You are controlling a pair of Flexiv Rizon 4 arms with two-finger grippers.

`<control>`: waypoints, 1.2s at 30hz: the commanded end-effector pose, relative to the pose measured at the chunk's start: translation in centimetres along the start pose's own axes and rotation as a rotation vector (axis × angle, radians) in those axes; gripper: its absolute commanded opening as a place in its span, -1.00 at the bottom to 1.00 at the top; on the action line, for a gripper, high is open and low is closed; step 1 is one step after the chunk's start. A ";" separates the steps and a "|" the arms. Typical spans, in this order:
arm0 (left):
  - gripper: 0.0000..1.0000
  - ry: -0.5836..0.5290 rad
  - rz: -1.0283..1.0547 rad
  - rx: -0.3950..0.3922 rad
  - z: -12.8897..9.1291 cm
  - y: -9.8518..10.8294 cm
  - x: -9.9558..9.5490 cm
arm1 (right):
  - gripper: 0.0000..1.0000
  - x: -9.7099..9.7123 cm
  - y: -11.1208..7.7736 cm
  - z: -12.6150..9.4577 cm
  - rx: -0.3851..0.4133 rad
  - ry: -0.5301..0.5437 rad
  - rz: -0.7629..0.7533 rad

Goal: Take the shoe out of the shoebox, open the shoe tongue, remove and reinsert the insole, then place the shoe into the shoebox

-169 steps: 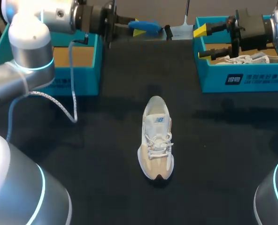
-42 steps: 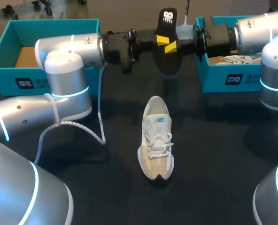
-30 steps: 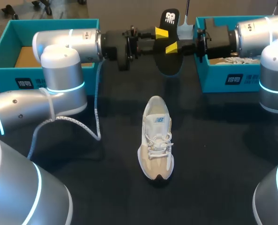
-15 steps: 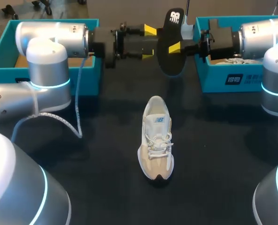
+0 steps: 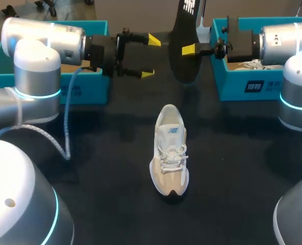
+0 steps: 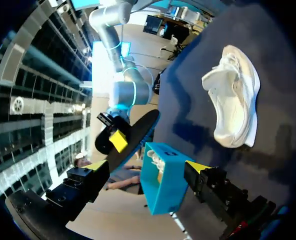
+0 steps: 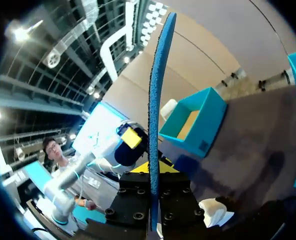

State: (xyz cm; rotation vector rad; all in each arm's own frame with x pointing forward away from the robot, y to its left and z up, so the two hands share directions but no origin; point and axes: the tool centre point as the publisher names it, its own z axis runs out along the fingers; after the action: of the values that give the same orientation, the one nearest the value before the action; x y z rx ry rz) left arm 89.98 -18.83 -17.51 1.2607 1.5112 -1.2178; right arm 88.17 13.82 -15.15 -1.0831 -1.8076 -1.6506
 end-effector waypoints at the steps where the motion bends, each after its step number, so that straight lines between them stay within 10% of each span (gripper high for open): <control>1: 1.00 0.056 -0.250 0.010 -1.0 -0.1 0.9 | -1.00 0.6 -0.6 -0.1 -0.029 0.041 -0.125; 24: 1.00 0.045 -0.526 0.010 -2.0 -1.6 2.0 | -1.00 0.8 -0.8 0.5 0.029 0.110 -0.261; 36: 1.00 0.164 -0.780 -0.046 -2.9 -5.0 7.1 | -1.00 -1.1 -2.7 2.3 0.039 0.122 -0.459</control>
State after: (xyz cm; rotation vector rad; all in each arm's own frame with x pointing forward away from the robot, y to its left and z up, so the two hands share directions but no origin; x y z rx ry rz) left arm 84.80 -15.09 -22.46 0.7830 2.1993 -1.5761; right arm 86.81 15.36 -17.27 -0.5676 -2.1232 -1.8499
